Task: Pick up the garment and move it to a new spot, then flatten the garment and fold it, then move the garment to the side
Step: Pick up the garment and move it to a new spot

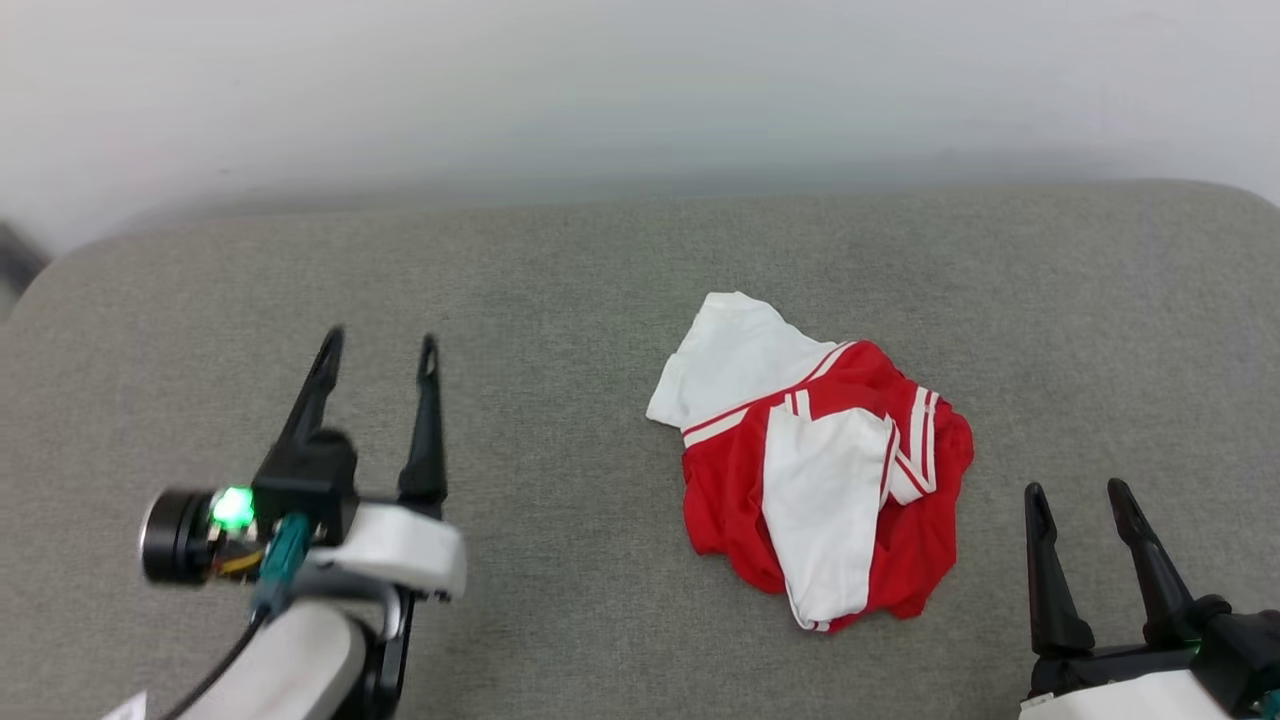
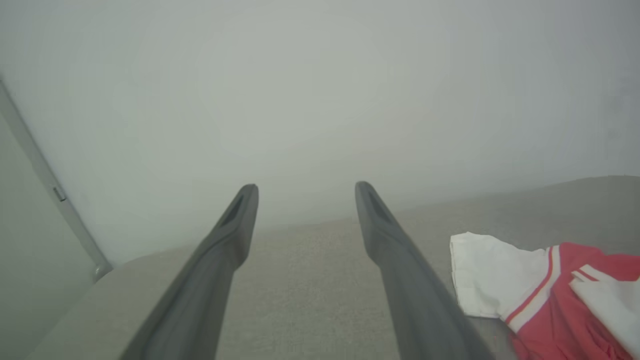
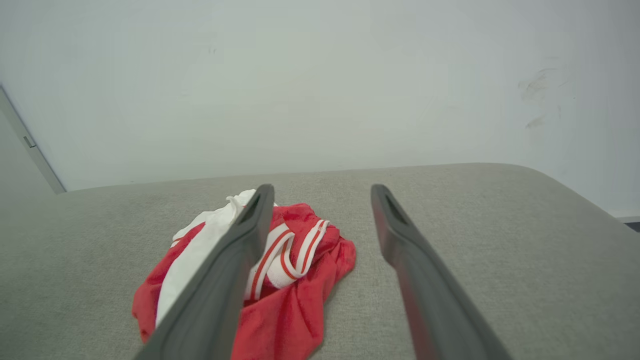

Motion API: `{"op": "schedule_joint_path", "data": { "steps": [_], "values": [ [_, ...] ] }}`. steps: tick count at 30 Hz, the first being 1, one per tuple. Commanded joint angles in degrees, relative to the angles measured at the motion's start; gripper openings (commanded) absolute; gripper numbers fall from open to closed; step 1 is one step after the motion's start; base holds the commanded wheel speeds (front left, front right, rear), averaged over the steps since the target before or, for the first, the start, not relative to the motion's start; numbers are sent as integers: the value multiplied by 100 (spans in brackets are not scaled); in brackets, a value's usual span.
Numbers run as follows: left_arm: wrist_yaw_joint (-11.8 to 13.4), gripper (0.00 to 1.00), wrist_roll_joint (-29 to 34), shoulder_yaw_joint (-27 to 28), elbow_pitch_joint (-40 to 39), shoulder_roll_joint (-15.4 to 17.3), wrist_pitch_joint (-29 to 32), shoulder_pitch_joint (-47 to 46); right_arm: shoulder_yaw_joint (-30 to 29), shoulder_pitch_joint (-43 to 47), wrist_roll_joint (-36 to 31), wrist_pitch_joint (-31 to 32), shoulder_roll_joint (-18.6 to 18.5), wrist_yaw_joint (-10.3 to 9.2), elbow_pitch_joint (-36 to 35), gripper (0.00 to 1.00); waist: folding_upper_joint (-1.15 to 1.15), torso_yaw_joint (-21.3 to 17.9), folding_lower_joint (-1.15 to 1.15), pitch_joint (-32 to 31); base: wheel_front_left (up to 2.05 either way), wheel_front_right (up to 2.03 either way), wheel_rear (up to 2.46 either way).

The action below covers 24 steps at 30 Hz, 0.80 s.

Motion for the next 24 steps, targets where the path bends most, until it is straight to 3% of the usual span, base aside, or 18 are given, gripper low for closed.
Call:
{"op": "schedule_joint_path", "data": {
  "steps": [1,5,10,24],
  "values": [
    [52,100,130,186,-32,-52,-11,279,-7,79,-10,-11,7,-2,-5,100,0,28,0,-43,0,0,0],
    [28,100,475,776,-85,-297,-13,1059,-19,143,-12,-11,7,-2,-10,100,0,64,0,-121,0,0,0],
    [-205,100,904,1407,-48,-658,-13,1782,-31,264,-25,-11,7,-2,10,100,0,117,0,-236,0,0,0],
    [-1239,100,1854,2535,137,-1582,-14,2835,-32,578,-20,-11,7,-2,64,100,0,180,0,-544,0,0,0]
  ]
}}
